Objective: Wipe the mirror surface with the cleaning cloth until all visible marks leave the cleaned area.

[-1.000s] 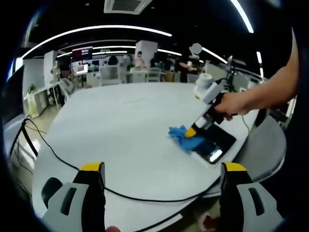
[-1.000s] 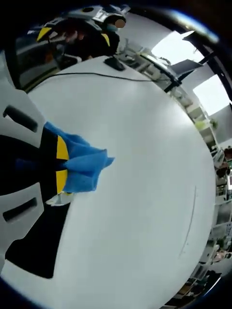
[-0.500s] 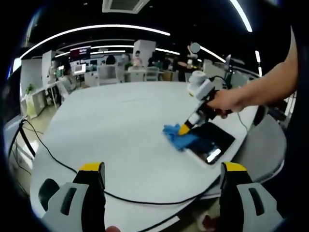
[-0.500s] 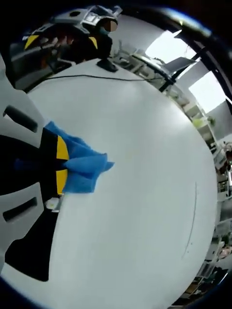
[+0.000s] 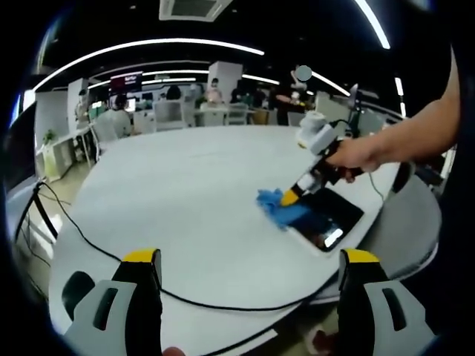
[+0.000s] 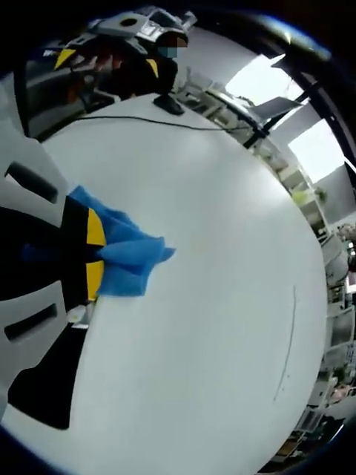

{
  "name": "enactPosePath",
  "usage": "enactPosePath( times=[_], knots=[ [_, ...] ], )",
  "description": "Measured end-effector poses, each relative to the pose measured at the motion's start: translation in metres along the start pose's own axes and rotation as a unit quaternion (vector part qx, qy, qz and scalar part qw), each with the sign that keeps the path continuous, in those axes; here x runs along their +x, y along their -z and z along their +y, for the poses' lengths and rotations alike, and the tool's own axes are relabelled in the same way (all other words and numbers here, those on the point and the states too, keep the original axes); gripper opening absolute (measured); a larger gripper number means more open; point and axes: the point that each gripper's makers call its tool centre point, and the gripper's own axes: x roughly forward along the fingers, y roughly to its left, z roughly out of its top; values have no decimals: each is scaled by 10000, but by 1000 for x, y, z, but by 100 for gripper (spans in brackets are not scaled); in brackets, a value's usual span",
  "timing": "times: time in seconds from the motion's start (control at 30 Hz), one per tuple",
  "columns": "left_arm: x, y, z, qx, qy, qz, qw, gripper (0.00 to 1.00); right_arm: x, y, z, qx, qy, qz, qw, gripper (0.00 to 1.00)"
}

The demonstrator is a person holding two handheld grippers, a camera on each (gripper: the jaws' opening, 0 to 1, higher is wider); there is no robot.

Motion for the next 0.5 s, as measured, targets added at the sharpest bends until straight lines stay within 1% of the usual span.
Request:
enactPosePath(
  times=[0.5],
  knots=[
    [3,-4,-4,4,8,-68,10000,100,-13,8,-28,256,137,127,9995,0]
  ],
)
